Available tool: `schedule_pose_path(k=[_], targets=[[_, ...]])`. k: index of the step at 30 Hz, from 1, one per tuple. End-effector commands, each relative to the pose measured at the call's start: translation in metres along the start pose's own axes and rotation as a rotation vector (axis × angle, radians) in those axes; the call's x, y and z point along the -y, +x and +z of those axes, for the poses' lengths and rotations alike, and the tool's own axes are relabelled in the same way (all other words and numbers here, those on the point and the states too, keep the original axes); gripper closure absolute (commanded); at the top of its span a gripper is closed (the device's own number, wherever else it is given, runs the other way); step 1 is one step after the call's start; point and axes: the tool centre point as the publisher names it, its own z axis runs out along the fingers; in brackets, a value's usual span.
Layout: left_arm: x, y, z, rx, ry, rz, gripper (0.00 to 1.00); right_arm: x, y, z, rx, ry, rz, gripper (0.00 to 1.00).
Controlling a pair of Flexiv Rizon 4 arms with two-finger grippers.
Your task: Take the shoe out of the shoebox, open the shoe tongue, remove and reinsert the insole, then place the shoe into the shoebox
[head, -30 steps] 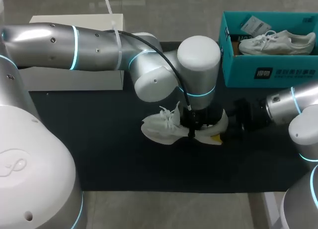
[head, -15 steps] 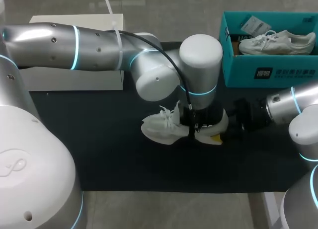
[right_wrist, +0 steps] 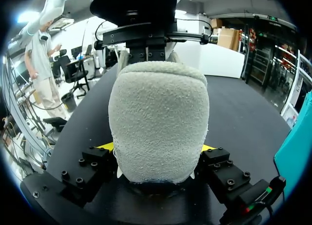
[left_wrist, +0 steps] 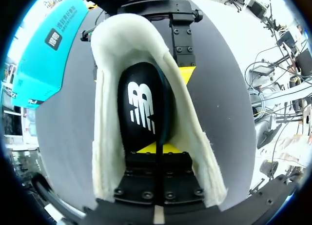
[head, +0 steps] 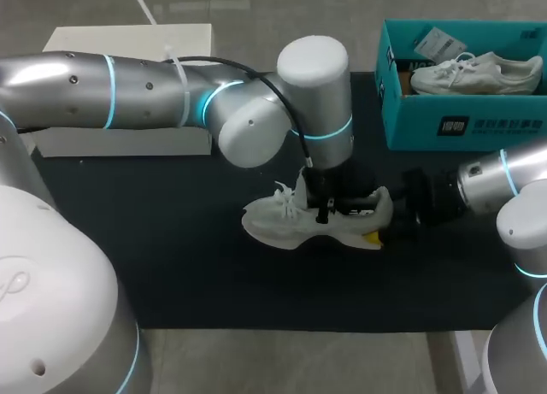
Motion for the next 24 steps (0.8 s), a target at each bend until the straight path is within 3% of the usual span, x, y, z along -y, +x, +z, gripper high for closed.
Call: schedule_pose_path(k=[1,9,24], targets=[[-0.005,0.002,-0.013,0.016,0.048,0.001,1.0,0.002,0.005,0.007,0.001,0.003,-0.001,1.0],[-0.01,0.007,-0.036,0.04,0.134,0.002,1.0,0.002,0.005,0.007,0.001,0.003,-0.001,1.0],[-0.026,0.007,-0.055,0.064,0.27,-0.026,1.0,0.002,0.005,0.007,0.001,0.003,-0.001,1.0]])
